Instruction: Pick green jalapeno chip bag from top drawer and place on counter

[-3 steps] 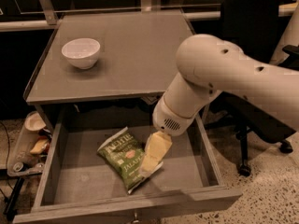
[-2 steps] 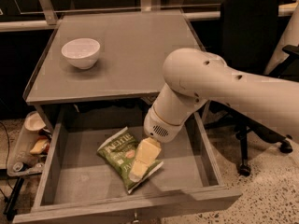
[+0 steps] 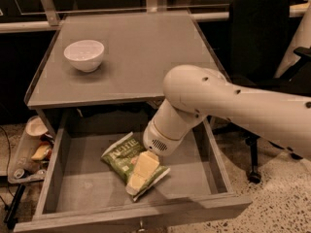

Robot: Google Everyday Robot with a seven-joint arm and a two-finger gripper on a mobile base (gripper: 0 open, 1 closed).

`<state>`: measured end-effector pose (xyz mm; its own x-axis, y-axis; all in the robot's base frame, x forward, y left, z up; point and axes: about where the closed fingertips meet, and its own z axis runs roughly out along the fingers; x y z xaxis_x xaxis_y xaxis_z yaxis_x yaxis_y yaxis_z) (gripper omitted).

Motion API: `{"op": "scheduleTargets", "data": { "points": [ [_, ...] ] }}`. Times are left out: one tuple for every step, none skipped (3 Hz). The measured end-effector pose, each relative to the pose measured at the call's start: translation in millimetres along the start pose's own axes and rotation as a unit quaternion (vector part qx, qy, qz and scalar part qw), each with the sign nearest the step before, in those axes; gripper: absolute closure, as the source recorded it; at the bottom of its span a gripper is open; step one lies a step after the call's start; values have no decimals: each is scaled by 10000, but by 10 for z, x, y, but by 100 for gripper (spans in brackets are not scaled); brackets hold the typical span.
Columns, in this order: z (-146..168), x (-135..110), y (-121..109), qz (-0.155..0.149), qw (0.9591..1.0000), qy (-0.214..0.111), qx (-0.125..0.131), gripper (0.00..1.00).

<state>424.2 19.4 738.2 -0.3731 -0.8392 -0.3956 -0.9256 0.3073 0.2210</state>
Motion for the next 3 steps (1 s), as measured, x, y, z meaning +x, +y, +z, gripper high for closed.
{"op": "scheduleTargets", "data": {
  "points": [
    [304, -70, -124, 306, 9995, -84, -45, 0],
    [543, -102, -248, 591, 9981, -145, -71, 0],
    [745, -128, -314, 809, 9965, -160, -141, 0]
  ]
}}
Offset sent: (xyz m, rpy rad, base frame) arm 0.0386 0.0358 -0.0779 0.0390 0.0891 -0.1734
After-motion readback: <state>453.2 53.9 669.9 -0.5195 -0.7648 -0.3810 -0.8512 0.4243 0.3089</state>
